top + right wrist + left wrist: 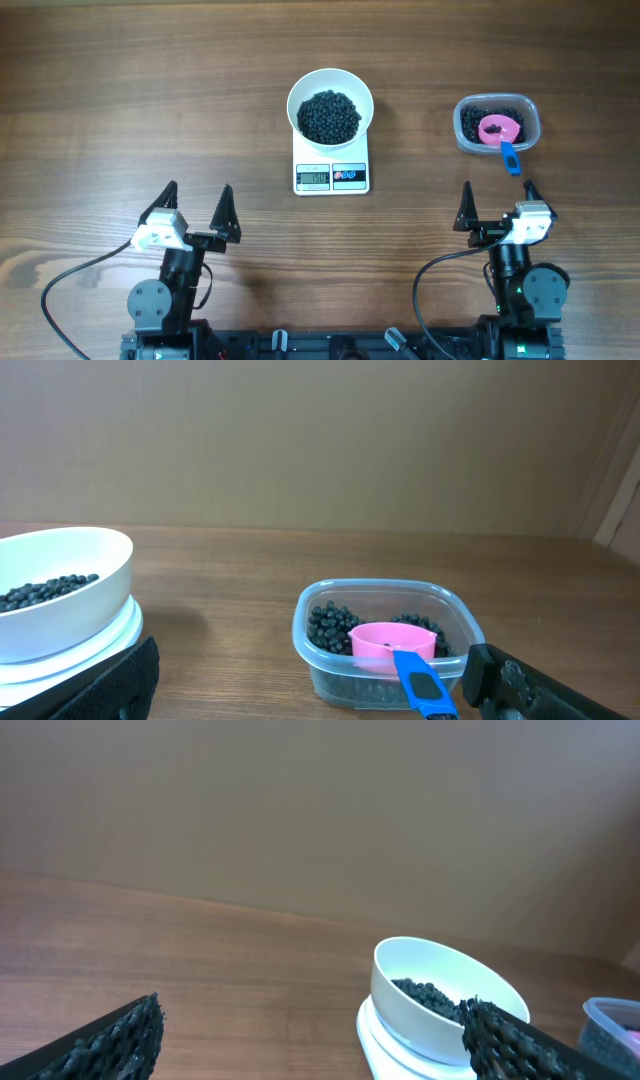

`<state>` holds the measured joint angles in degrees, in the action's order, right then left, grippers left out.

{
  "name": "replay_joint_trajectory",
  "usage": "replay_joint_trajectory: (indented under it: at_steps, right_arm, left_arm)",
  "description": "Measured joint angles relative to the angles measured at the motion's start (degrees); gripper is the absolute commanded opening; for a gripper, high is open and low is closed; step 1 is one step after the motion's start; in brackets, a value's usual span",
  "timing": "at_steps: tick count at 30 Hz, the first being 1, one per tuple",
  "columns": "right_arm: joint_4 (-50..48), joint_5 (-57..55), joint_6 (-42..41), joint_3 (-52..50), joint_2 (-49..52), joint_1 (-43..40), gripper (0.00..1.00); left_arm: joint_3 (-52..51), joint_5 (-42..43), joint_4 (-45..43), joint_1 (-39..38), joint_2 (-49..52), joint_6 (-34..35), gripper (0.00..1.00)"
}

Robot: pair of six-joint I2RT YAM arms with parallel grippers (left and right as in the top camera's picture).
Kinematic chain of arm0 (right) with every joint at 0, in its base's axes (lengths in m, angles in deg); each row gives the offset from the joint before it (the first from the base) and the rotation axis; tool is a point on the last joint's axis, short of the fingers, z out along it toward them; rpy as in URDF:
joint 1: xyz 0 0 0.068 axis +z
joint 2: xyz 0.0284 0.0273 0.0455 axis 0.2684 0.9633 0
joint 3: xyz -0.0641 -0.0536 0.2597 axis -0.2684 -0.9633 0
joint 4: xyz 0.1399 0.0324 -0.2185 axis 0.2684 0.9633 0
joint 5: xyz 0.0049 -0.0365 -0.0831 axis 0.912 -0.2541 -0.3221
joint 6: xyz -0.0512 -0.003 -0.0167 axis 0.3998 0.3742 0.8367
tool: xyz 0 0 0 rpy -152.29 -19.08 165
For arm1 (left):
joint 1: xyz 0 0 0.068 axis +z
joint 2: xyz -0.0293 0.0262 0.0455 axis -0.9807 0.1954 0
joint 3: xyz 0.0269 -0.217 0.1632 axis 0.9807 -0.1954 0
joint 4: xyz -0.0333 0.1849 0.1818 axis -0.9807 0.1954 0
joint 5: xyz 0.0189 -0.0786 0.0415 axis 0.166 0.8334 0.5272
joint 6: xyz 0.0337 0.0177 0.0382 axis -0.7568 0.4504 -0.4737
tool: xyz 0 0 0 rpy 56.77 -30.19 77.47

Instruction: Scoop item into bowl and weigh 150g on scale

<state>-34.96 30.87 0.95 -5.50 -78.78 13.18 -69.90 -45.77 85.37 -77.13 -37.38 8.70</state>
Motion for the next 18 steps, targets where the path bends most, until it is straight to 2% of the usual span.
replay_joint_trajectory:
  at_steps: [8, 18]
  right_arm:
    - [0.0, 0.0, 0.0, 0.0, 0.0, 0.0, 0.99]
    - [0.0, 0.0, 0.0, 0.0, 0.0, 0.0, 1.00]
  left_arm:
    - [-0.1, -2.3, 7.5, 0.0, 0.0, 1.7, 1.00]
    - [-0.1, -4.8, 7.8, 0.0, 0.0, 0.0, 1.00]
